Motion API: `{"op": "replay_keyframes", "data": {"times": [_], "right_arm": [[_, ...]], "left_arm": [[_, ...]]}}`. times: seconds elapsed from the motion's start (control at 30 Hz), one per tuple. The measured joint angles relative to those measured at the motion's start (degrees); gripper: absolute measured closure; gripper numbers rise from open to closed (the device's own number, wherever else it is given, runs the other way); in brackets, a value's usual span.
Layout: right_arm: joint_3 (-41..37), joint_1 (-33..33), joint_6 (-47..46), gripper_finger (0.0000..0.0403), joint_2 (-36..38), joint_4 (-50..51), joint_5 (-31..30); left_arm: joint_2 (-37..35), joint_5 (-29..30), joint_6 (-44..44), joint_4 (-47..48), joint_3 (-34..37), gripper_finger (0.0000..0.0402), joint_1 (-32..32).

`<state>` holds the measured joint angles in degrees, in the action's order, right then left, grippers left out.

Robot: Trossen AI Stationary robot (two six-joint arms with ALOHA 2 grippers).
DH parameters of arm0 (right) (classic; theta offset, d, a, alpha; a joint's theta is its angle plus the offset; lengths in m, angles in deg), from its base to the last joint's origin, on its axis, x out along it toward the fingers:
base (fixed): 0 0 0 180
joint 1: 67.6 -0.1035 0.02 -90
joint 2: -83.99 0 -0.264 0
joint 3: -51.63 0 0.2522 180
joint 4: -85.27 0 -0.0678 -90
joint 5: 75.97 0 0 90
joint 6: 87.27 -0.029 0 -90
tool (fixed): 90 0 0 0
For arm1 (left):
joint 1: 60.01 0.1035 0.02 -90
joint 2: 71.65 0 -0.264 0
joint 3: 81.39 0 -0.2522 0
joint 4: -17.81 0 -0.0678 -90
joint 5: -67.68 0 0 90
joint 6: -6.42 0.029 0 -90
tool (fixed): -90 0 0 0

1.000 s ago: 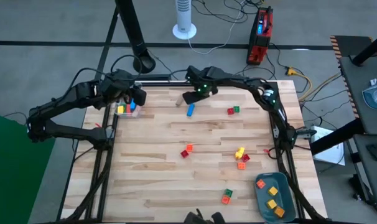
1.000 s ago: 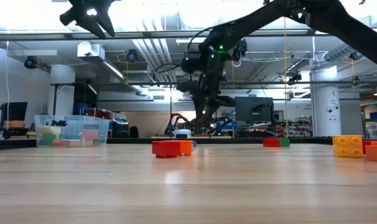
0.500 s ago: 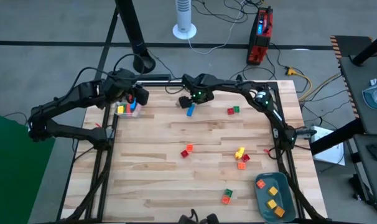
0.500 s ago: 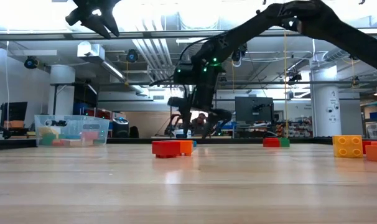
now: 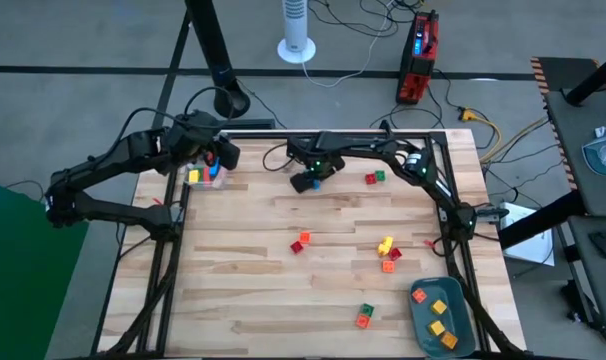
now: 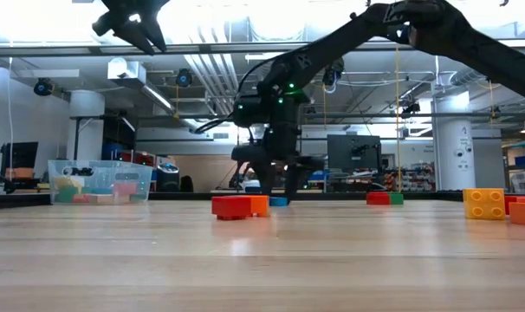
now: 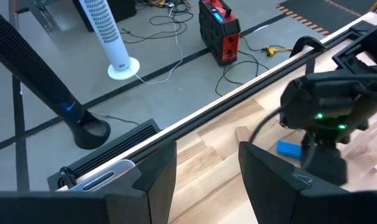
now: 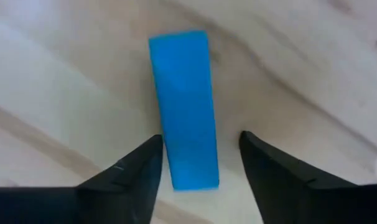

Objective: Sort blocks by size
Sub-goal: Put the blue rectangular wooden block into the transparent bin

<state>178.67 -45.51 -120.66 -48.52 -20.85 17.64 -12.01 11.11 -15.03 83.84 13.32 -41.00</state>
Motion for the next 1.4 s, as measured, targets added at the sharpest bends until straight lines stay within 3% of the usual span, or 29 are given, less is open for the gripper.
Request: {"op": "replay_keyframes", "data": {"times": [0.33, 0.43, 0.53, 0.6, 0.7, 0.8, 0.9, 1.03, 1.2, 1.3, 1.4], "right_arm": [[-0.4, -1.5, 8.5, 0.0312, 0.1, 1.0, 0.9], [-0.8, -1.6, 11.0, 0.0312, 0.2, 0.6, 1.1], [-1.1, -1.6, 14.5, 0.0312, 1.6, 2.2, 2.3], [-1.3, -1.6, 18.0, 0.0312, 4.0, 4.1, 5.9], [-1.2, -1.4, 23.9, 0.0312, 10.6, 6.3, 15.8], [-2.2, -1.3, 30.4, 0.0312, 17.9, 10.0, 26.3], [-5.3, -1.7, 32.7, 0.0312, 24.6, 8.9, 36.7], [-8.2, -2.2, 32.3, 0.0312, 32.6, 6.7, 45.7], [-9.7, -3.3, 31.8, 0.0312, 37.0, 5.5, 50.5], [-9.7, -4.2, 31.9, 0.0312, 39.1, 5.5, 52.2], [-9.7, -4.3, 33.1, 0.0312, 40.3, 4.7, 57.7]], "left_arm": [[0.2, 0.0, 0.9, 0.0, 0.0, 0.0242, 0.0], [0.2, -0.5, 1.1, 0.0, 0.0, 0.0242, 0.0], [0.2, -7.5, 4.5, -0.4, 0.0, 0.0242, 0.0], [0.2, -16.3, 9.6, -1.1, 0.0, 0.0242, 0.0], [0.7, -31.5, 17.2, -2.6, 0.5, 0.0242, 0.0], [1.8, -40.9, 21.0, -5.1, 1.3, 0.0242, -0.4], [3.3, -43.5, 21.6, -10.2, 1.5, 0.0242, -1.8], [6.7, -44.9, 24.9, -20.5, 1.3, 0.0242, -5.9], [12.2, -44.8, 25.9, -35.0, -0.3, 0.0241, -11.1], [16.2, -44.5, 25.9, -36.0, -3.4, 0.0241, -12.4], [20.2, -45.1, 26.8, -34.9, -7.1, 0.0241, -13.4]]}}
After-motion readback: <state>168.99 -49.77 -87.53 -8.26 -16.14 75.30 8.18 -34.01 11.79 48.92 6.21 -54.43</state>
